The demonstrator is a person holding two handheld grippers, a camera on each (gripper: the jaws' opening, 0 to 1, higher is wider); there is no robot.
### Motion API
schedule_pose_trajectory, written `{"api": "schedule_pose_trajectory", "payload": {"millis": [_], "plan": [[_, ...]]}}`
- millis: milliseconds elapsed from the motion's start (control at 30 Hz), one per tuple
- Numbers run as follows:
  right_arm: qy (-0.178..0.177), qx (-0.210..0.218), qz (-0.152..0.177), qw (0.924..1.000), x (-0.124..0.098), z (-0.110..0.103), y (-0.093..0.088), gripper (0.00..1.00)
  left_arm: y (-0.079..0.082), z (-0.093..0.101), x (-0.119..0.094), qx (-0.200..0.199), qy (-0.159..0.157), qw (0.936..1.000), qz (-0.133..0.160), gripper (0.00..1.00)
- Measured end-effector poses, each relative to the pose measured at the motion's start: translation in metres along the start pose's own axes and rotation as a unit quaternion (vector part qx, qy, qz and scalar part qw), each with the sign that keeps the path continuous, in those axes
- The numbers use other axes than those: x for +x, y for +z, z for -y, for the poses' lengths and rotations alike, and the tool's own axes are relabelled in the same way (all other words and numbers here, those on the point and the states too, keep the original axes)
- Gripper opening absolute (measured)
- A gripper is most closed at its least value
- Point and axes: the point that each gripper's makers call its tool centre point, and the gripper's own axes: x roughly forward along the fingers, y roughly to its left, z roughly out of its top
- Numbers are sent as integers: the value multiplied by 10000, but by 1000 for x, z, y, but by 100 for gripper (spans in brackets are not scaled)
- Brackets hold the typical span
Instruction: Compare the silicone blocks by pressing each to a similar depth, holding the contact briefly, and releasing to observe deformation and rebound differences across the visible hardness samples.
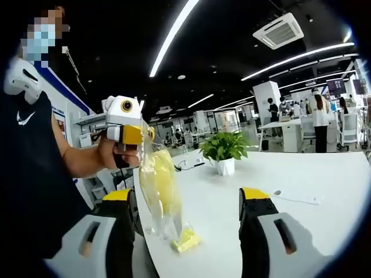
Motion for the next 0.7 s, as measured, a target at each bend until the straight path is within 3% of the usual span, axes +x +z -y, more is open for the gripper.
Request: {"api": "schedule_pose_trajectory", "payload": {"millis": [100,233,467,700], "plan": [[-300,-2,-43,9995,-6,11,-8,97,-1,-1,2,-16,3,10000,-11,0],[-554,-232,-477,9971,-18,20,-30,96,0,-4,2,-81,25,10000,3,0],[-950,-248,-306,9947,-37,30,-33,96,2,-6,5,-196,27,9998,56,0],[-1439,-471,-558,9869,-60,41,-52,96,-8,-11,12,-353,113,9993,77,0]]}}
